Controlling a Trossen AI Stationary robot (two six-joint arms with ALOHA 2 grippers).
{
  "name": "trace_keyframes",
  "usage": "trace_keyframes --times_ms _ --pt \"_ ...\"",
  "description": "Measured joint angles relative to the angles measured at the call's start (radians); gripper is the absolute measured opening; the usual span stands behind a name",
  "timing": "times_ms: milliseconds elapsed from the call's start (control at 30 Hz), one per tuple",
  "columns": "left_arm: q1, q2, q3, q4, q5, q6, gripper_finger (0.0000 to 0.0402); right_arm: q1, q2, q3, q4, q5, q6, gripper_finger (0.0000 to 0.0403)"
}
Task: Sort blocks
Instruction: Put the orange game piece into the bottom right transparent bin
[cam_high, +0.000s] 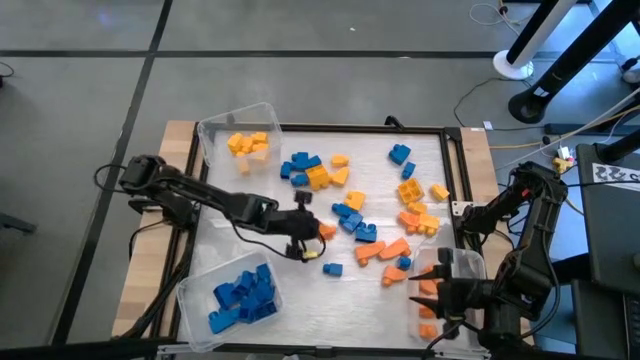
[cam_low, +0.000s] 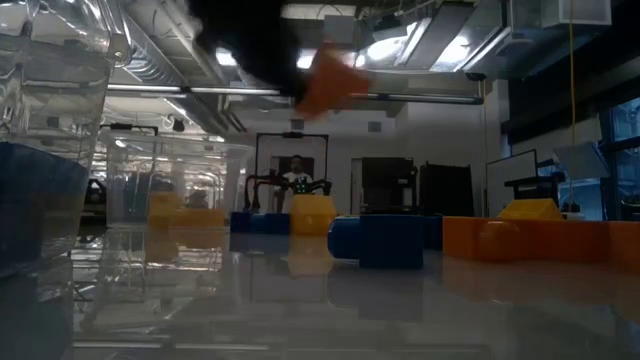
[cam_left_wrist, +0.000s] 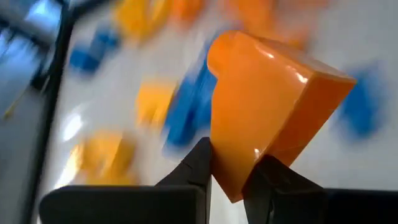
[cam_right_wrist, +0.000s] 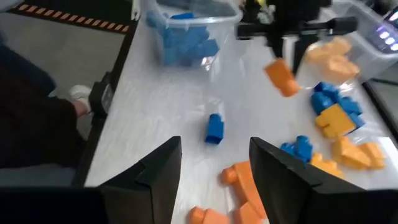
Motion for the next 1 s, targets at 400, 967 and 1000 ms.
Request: trace_keyframes --times_ms 400,967,1000 --pt "-0.055 0.15 0.024 0.802 0.366 0.087 0.0046 0.0 0.0 0.0 0.001 0.073 -0.014 0.0191" --pt "-0.054 0.598 0.51 0.83 0.421 0.15 0.0045 0.0 -0.017 0.0 0.001 0.295 -0.068 0.0191" --pt "-0.054 0.624 0.546 0.829 0.425 0.159 0.0045 0.0 -0.022 0.0 0.001 0.319 -0.087 0.0191"
